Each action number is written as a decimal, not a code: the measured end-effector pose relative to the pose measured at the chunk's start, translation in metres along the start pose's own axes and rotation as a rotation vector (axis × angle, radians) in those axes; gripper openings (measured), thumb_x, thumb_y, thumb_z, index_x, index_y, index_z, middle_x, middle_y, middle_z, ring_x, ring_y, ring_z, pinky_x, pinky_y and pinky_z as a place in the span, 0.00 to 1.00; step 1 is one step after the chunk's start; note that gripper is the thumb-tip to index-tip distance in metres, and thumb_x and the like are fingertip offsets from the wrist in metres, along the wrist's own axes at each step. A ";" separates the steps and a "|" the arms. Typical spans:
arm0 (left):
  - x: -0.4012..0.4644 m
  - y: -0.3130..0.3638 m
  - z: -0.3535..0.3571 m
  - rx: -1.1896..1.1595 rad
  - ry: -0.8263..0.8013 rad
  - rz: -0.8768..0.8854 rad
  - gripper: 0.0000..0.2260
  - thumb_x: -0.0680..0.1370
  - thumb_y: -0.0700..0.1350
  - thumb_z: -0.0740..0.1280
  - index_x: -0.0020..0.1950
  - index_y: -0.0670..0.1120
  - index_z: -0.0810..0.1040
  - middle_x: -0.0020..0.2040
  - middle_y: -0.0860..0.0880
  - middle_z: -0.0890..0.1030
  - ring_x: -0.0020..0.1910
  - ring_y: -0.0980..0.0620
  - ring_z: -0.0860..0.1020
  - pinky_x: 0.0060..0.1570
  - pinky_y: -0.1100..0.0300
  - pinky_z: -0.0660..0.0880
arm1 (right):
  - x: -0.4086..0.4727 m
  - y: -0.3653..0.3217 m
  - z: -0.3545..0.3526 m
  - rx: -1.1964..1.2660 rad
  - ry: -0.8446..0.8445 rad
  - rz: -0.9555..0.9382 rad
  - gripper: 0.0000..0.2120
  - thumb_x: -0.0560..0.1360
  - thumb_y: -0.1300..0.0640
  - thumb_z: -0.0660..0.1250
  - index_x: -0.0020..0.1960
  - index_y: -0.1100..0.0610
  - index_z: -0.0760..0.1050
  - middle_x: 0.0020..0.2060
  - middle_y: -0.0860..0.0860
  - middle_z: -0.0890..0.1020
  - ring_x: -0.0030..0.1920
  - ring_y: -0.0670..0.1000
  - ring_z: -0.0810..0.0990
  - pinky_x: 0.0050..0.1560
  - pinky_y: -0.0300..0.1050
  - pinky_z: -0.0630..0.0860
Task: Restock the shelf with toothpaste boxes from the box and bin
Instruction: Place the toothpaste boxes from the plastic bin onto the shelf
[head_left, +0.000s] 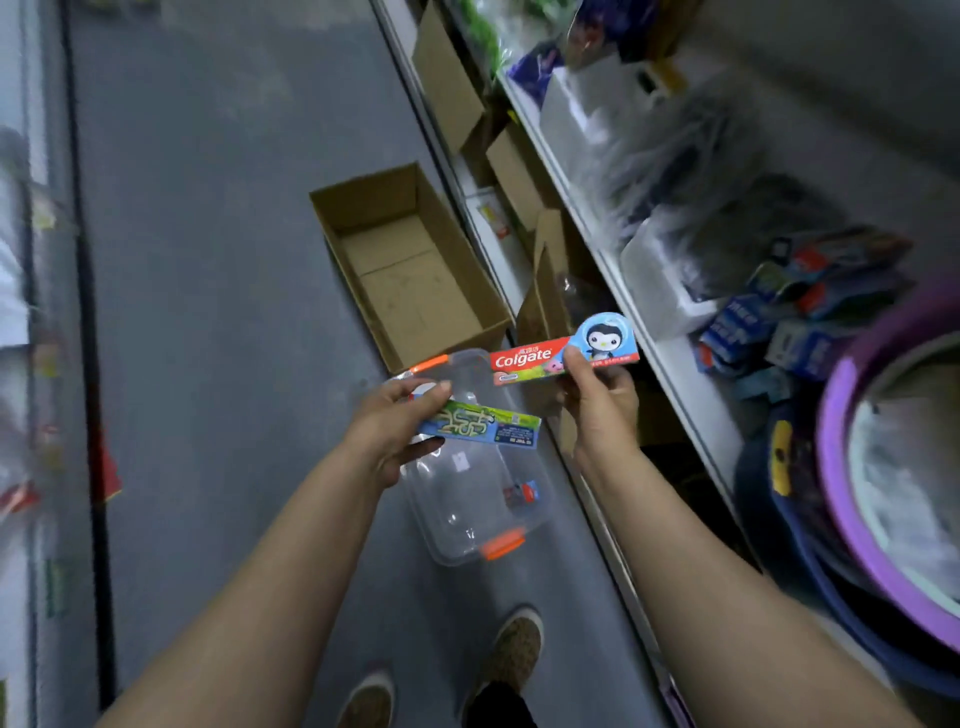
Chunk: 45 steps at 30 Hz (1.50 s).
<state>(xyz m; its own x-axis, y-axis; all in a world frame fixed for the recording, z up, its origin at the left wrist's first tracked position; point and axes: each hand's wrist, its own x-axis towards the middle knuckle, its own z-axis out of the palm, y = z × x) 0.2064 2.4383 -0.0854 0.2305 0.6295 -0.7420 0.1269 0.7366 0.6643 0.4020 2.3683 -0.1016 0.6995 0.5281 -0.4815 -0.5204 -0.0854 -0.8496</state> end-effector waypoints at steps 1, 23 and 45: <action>-0.014 0.015 0.002 -0.003 -0.031 0.016 0.10 0.77 0.46 0.73 0.56 0.46 0.79 0.44 0.47 0.82 0.35 0.56 0.82 0.37 0.61 0.82 | -0.014 -0.020 0.000 0.018 0.034 -0.027 0.20 0.74 0.61 0.76 0.62 0.63 0.75 0.49 0.57 0.85 0.43 0.53 0.83 0.38 0.42 0.80; -0.379 0.197 0.174 0.082 -0.713 0.486 0.06 0.78 0.46 0.71 0.49 0.44 0.79 0.43 0.45 0.83 0.37 0.54 0.82 0.32 0.61 0.81 | -0.352 -0.383 -0.120 0.651 0.318 -0.866 0.22 0.82 0.60 0.64 0.75 0.58 0.66 0.54 0.55 0.81 0.42 0.47 0.85 0.53 0.49 0.83; -0.661 0.113 0.379 0.131 -1.179 0.590 0.16 0.73 0.49 0.74 0.54 0.38 0.81 0.41 0.44 0.84 0.37 0.52 0.84 0.33 0.60 0.81 | -0.575 -0.525 -0.392 0.621 0.814 -1.278 0.17 0.78 0.65 0.70 0.62 0.51 0.74 0.50 0.55 0.84 0.53 0.51 0.86 0.53 0.44 0.82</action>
<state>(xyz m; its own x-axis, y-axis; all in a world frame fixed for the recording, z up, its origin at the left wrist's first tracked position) 0.4339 2.0115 0.5142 0.9689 0.2056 0.1377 -0.2053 0.3572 0.9112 0.4652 1.7784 0.5366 0.7586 -0.5910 0.2744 0.6004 0.4705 -0.6466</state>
